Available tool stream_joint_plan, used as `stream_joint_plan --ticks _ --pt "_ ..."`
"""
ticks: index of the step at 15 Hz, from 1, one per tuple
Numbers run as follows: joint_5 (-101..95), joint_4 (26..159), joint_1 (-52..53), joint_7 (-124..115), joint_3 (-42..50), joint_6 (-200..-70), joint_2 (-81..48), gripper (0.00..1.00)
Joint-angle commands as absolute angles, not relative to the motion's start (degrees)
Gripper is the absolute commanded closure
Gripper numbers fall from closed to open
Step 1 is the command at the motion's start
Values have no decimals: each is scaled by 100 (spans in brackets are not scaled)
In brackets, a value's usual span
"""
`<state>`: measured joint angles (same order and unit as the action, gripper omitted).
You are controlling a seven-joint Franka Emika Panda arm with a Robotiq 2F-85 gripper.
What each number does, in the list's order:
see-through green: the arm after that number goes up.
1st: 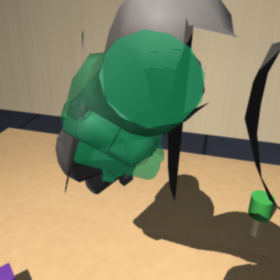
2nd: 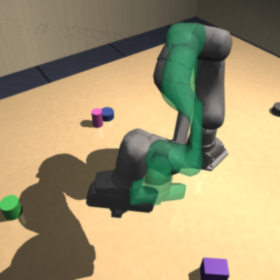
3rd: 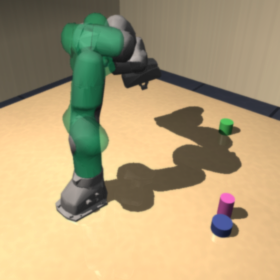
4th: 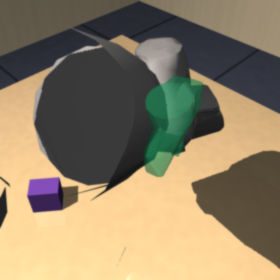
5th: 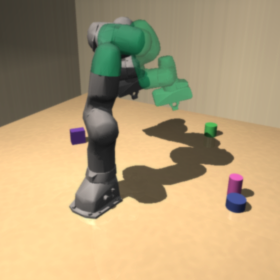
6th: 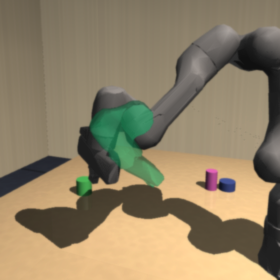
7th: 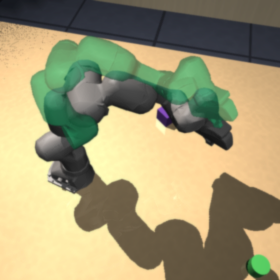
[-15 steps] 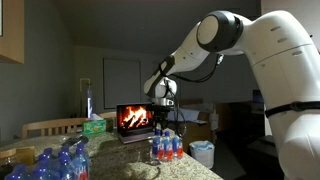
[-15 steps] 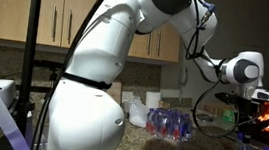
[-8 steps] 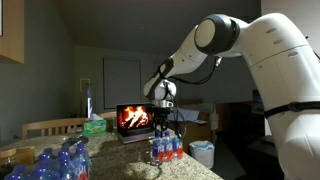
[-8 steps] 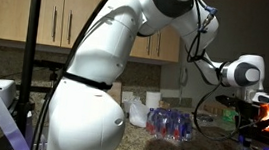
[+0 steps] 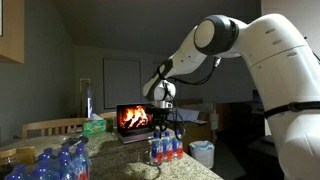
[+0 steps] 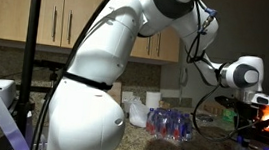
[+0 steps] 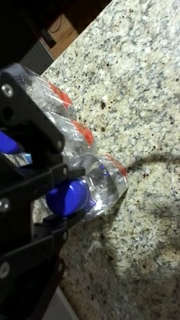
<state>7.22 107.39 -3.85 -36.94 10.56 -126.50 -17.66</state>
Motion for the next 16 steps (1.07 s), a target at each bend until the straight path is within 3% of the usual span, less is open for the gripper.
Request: stream_joint_plan --ticks 1,16 --pt "705 10549 -465 -3692 1060 -12528 -1900 85" --pt "512 10089 -421 -3690 1109 -12229 -2148 86"
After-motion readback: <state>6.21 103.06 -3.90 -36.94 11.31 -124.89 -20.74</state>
